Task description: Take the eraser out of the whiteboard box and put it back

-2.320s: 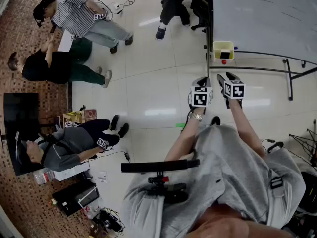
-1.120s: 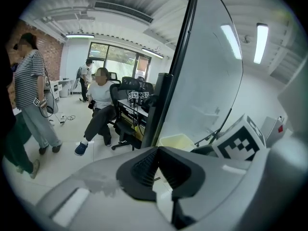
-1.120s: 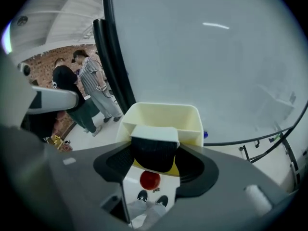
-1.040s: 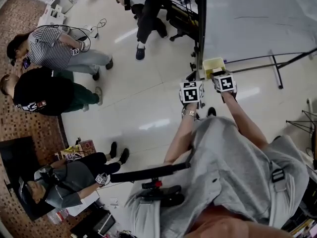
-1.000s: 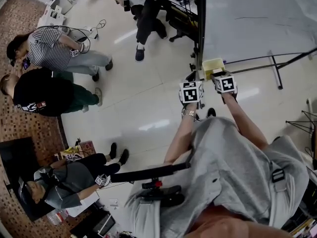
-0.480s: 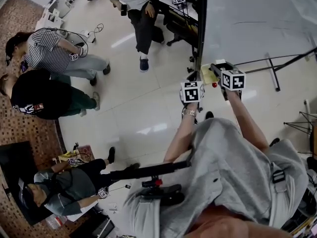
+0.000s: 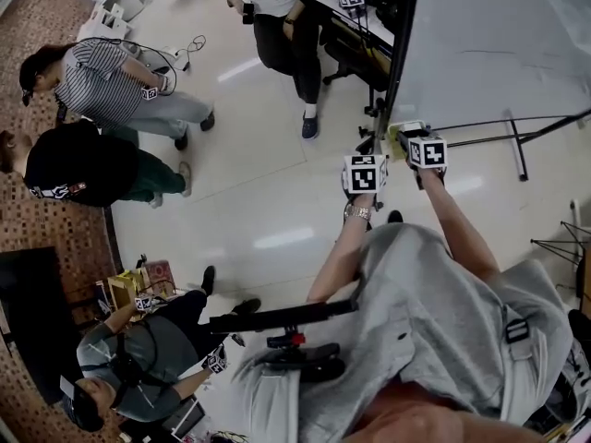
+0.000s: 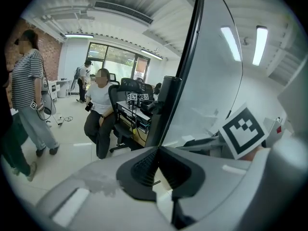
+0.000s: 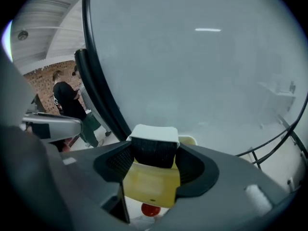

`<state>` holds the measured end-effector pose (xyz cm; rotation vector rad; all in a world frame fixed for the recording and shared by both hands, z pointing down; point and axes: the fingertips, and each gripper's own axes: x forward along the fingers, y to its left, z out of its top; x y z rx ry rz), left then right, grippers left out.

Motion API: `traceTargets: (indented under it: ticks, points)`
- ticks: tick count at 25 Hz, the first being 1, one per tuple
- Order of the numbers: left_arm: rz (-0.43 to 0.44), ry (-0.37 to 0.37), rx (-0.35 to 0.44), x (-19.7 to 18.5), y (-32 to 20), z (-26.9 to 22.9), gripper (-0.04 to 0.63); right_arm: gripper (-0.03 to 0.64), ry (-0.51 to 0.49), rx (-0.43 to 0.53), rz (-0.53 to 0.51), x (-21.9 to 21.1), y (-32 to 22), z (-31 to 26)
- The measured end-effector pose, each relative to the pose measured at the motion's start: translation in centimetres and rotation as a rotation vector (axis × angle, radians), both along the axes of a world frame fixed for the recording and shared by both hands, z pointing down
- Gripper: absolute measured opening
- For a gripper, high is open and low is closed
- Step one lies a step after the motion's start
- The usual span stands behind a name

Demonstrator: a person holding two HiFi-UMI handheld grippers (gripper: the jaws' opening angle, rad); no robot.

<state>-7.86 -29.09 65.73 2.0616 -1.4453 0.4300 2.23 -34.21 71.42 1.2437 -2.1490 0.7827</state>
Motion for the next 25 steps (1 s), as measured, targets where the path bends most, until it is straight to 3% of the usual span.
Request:
traceTargets:
  ticks: [8,14,16,19,25]
  points:
    - [-0.005,-0.002,-0.004,-0.9,0.5,0.4,0.003,0.284,0.006,0.02,0.011,0.2,-0.3,-0.2]
    - [0.006,0.0,-0.004,-1.4,1.7,0.2,0.003,0.282,0.004,0.061,0.094,1.2,0.6,-1.8]
    - [0.009,0.0,-0.005,-1.4,2.0,0.3,0.003,0.23,0.011,0.09,0.135,1.8,1.3,-2.6]
    - [0.017,0.011,-0.005,-0.8,2.4,0.7,0.003,0.026,0.039,0.111,0.167,2.5,2.7,-3.0]
    - [0.056,0.034,-0.032,2.8,5.2,2.1,0.003,0.006,0.022,0.068,0.106,2.3,7.4,-1.8]
